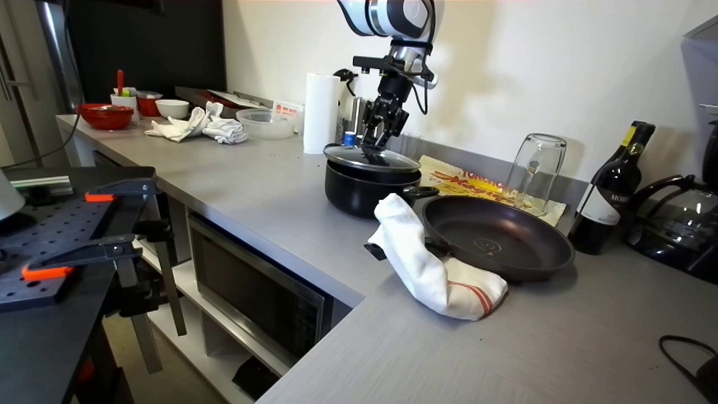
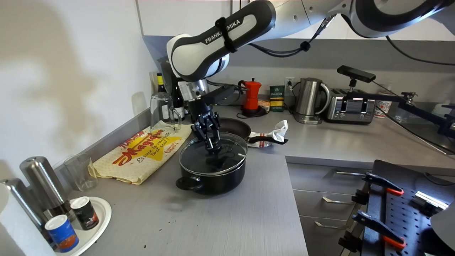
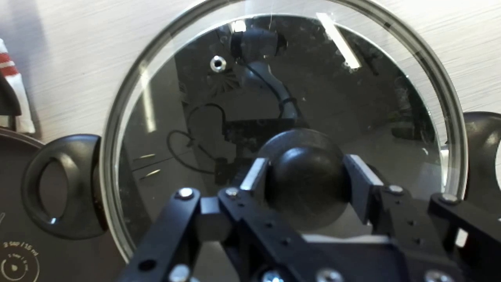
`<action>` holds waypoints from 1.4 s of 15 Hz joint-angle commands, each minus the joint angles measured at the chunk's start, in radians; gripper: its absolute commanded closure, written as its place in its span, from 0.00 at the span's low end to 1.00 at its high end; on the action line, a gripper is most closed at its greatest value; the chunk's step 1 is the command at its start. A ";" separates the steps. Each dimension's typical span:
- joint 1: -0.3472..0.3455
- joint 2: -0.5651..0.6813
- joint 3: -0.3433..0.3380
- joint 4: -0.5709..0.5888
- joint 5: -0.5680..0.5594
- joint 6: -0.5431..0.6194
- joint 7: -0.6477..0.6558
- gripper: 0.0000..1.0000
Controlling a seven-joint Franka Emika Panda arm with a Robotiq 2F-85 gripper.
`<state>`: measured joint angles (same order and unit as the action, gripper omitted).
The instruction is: Put the glass lid on the black pot.
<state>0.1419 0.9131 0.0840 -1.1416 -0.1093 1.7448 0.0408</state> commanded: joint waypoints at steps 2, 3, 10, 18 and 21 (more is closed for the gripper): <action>0.008 0.046 -0.011 0.109 0.015 -0.080 -0.033 0.74; 0.008 0.053 -0.011 0.120 0.016 -0.086 -0.034 0.74; 0.011 0.092 -0.006 0.182 0.019 -0.119 -0.056 0.74; 0.011 0.126 -0.004 0.214 0.023 -0.135 -0.079 0.74; 0.010 0.133 -0.003 0.224 0.025 -0.143 -0.088 0.74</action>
<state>0.1462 1.0195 0.0836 -0.9788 -0.1064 1.6504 -0.0237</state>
